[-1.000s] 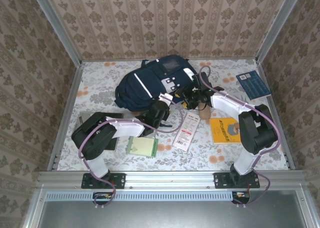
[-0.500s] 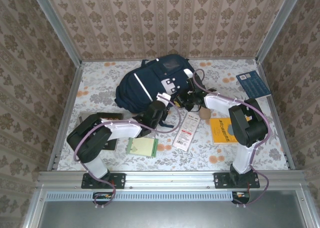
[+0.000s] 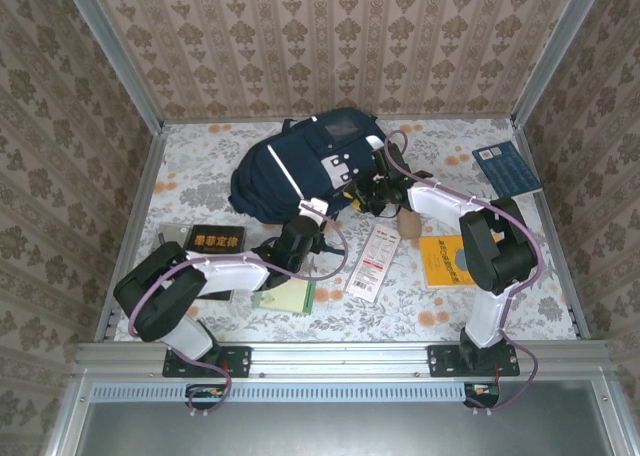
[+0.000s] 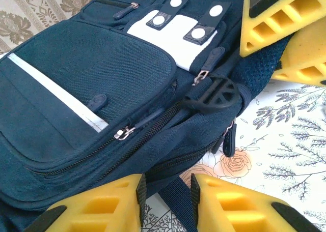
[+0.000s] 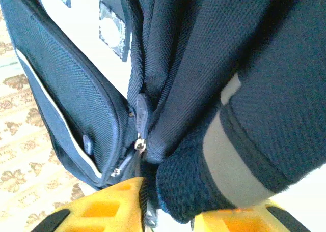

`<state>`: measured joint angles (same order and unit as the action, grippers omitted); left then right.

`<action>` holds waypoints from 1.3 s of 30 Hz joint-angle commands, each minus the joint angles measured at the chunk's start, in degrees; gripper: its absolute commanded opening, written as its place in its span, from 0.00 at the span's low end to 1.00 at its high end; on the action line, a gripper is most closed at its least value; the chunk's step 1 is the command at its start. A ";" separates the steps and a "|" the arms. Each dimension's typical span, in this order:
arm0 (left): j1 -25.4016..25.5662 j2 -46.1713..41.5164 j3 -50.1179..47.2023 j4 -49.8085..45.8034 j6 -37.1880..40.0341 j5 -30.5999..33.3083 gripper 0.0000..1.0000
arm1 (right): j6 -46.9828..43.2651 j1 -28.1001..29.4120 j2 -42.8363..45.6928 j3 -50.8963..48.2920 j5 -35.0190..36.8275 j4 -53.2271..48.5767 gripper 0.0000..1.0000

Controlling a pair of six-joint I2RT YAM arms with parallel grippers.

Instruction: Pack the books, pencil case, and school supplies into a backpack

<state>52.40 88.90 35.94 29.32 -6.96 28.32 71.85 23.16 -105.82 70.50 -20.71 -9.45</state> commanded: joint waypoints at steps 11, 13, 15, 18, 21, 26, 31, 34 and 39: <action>1.24 -3.98 -1.92 3.94 -3.84 2.15 0.35 | 1.86 0.41 -2.30 -4.65 4.78 6.47 0.53; 1.59 -4.34 -2.26 3.84 -3.86 2.23 0.36 | 1.80 0.41 -3.38 -4.10 4.53 7.52 0.53; 2.12 -4.68 -2.48 3.73 -3.70 2.86 0.38 | 1.80 0.44 -4.38 -3.79 4.58 8.58 0.47; 2.87 -5.19 -2.87 3.28 -3.41 3.37 0.38 | 1.27 0.35 -5.02 -2.68 3.01 9.52 0.19; 3.20 -5.99 -3.83 3.66 -3.20 2.68 0.36 | 0.90 0.44 -2.55 -2.48 2.56 9.54 0.08; 3.73 -6.02 -4.74 5.14 -1.66 1.31 0.33 | -2.46 0.44 1.78 1.63 1.74 3.60 0.00; 5.01 -5.82 -4.66 6.54 0.73 1.52 0.30 | -4.16 0.40 4.51 5.70 0.15 0.11 0.00; 5.60 -4.64 -4.49 8.54 2.28 2.33 0.30 | -3.88 0.48 5.69 7.15 -0.38 -0.89 0.00; 5.88 -0.82 -4.17 14.20 6.11 3.73 0.30 | -3.64 0.54 6.96 9.24 -2.09 -2.71 0.00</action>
<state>57.82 85.89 31.51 38.15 -4.60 30.30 68.97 23.22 -102.15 76.73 -19.57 -11.05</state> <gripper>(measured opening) 0.299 0.075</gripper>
